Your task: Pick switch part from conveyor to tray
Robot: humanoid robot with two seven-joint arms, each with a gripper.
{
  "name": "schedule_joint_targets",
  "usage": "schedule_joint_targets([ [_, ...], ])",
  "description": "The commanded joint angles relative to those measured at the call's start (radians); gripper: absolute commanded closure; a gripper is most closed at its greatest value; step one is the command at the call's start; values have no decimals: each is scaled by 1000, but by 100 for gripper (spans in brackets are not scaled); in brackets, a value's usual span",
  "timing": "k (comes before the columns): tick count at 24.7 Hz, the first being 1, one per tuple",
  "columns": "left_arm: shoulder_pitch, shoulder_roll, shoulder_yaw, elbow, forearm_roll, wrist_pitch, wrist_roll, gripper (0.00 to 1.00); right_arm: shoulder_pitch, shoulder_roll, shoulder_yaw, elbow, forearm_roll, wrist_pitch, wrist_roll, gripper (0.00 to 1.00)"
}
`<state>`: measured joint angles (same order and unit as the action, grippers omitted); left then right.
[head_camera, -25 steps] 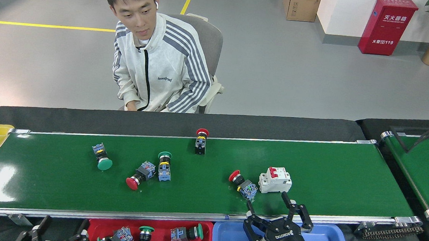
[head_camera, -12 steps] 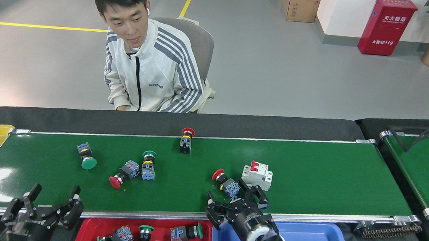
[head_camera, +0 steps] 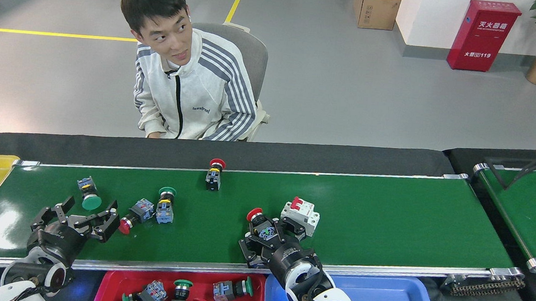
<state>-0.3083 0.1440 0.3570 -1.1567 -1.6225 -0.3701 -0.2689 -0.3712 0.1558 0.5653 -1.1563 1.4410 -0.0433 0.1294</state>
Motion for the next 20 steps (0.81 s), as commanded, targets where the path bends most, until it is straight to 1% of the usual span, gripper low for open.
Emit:
schedule_joint_targets([
  [1, -37, 37, 0, 46, 3, 39, 0, 1, 25, -2, 41, -91, -2, -13, -20, 98],
  [3, -58, 68, 2, 100, 3, 65, 0, 1, 78, -15, 97, -181, -1, -55, -17, 98],
  [4, -74, 85, 0, 134, 3, 97, 2, 1, 109, -25, 128, -227, 1, -86, -22, 96],
  [5, -87, 101, 0, 169, 3, 129, 2, 1, 135, -39, 160, -269, 1, -125, -33, 79],
  [6, -104, 117, 0, 207, 3, 158, 2, 1, 158, -53, 188, -296, 1, -170, -66, 35],
  [7, -120, 131, 0, 239, 4, 180, 3, 2, 178, -58, 203, -315, 1, -204, -111, 0],
  [8, -134, 143, 0, 270, 4, 197, 3, 5, 192, -58, 212, -319, 1, -234, -142, 0],
  [10, -160, 160, 4, 325, 4, 221, 5, 17, 192, -56, 212, -319, 1, -267, -139, 0],
  [11, -172, 166, 5, 348, 7, 229, 5, 27, 193, -56, 211, -319, 1, -265, -136, 0],
  [12, -176, 169, 7, 361, 13, 229, 7, 39, 195, -55, 209, -319, 1, -265, -136, 0],
  [13, -176, 172, 7, 364, 26, 226, 8, 47, 195, -55, 208, -322, 1, -264, -136, 0],
  [14, -176, 175, 5, 364, 55, 221, 10, 59, 195, -53, 203, -327, 1, -264, -134, 0],
  [15, -172, 177, 0, 364, 87, 215, 10, 69, 195, -55, 196, -342, 1, -247, -132, 0],
  [16, -166, 178, -1, 362, 110, 211, 11, 74, 196, -56, 179, -356, 1, -214, -131, 0],
  [18, -141, 184, -1, 354, 127, 172, 20, 84, 215, -58, 103, -393, 1, -75, -120, 0],
  [19, -129, 184, -1, 348, 128, 152, 27, 87, 233, -58, 54, -407, 1, 36, -122, 0],
  [20, -121, 183, -3, 331, 128, 139, 31, 89, 245, -59, 15, -414, 1, 147, -128, 0],
])
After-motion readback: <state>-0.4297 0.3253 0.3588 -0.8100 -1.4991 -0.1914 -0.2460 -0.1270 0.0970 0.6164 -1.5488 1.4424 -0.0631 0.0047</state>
